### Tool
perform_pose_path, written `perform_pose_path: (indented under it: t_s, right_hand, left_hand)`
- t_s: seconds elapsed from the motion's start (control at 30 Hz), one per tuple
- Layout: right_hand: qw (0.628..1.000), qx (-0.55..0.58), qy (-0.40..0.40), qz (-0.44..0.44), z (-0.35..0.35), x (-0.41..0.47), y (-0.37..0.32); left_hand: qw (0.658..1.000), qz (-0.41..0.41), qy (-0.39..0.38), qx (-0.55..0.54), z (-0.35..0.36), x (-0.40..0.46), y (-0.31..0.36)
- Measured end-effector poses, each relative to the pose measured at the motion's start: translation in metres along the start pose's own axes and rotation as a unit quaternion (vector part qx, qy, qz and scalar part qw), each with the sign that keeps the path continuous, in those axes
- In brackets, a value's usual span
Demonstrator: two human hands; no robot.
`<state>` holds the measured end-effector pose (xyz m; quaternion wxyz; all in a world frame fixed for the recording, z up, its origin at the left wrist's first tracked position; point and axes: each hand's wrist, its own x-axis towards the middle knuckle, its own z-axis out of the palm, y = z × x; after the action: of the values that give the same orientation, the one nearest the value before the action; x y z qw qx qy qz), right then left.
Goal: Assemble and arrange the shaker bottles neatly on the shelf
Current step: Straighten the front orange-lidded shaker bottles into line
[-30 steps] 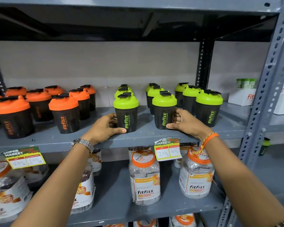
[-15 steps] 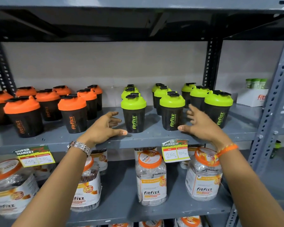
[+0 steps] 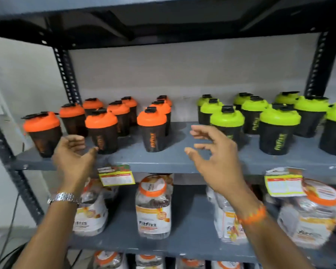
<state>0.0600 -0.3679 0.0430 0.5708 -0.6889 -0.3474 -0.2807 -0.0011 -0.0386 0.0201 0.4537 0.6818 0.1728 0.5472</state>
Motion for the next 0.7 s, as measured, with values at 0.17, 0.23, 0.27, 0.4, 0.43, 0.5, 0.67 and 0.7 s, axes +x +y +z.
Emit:
perform_pose_path:
  t_s: [0.17,0.23,0.27,0.4,0.43,0.5,0.67,0.7]
  right_hand:
    - [0.978,0.020,-0.097,0.183,0.079,0.041,0.033]
    - [0.963,0.008,-0.136,0.234,0.088,0.058,0.047]
    - [0.957,0.011,-0.150,0.250,0.093,0.063,0.052]
    - [0.946,0.024,-0.185,0.264,0.100,0.071,0.063]
    - [0.944,0.015,-0.197,0.263,0.102,0.071,0.062]
    - [0.942,-0.002,-0.216,0.258,0.103,0.071,0.060]
    - [0.947,-0.019,-0.212,0.241,0.104,0.066,0.053]
    - [0.948,-0.016,-0.208,0.241,0.103,0.064,0.052]
  left_hand:
    - [0.969,-0.116,-0.195,0.093,-0.016,0.054,-0.035]
    - [0.944,-0.117,-0.286,0.116,-0.013,0.070,-0.039]
    - [0.933,-0.106,-0.320,0.128,-0.013,0.076,-0.039]
    - [0.897,-0.047,-0.428,0.101,-0.004,0.090,-0.039]
    - [0.889,-0.034,-0.447,0.094,-0.002,0.092,-0.040]
    - [0.877,-0.024,-0.472,0.085,0.000,0.095,-0.042]
    - [0.875,-0.016,-0.479,0.072,-0.003,0.098,-0.045]
    - [0.875,-0.017,-0.479,0.072,-0.004,0.097,-0.046]
